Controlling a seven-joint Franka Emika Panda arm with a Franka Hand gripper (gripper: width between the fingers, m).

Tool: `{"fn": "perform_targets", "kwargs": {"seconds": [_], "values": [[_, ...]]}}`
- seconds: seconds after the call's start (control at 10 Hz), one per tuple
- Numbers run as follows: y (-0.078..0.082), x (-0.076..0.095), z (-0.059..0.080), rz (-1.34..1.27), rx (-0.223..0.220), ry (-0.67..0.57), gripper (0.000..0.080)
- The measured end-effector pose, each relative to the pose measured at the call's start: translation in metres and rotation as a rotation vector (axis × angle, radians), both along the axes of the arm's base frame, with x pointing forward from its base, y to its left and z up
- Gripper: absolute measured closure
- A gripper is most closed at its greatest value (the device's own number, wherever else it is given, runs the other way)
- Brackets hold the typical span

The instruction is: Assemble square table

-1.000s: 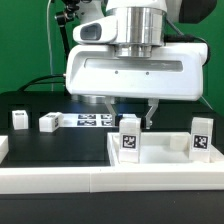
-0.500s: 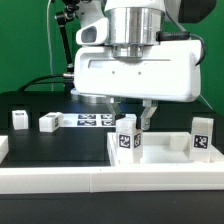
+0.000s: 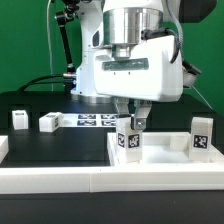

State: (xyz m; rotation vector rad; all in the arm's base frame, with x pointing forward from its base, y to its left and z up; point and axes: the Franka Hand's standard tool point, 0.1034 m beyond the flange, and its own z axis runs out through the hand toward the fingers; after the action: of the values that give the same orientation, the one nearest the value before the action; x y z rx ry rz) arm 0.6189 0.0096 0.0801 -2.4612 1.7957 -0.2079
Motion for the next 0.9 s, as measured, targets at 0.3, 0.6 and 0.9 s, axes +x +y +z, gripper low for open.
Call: {"fn": "perform_targets", "kwargs": {"seconds": [0.3, 0.6, 0.9], "values": [[0.0014, -0.0001, 0.0004, -0.258, 0.052, 0.005, 0.0509], [0.0055, -0.0002, 0.0, -0.487, 0.086, 0.003, 0.0509], [0.0047, 0.0005, 0.0001, -0.558, 0.103, 0.005, 0.0509]]}}
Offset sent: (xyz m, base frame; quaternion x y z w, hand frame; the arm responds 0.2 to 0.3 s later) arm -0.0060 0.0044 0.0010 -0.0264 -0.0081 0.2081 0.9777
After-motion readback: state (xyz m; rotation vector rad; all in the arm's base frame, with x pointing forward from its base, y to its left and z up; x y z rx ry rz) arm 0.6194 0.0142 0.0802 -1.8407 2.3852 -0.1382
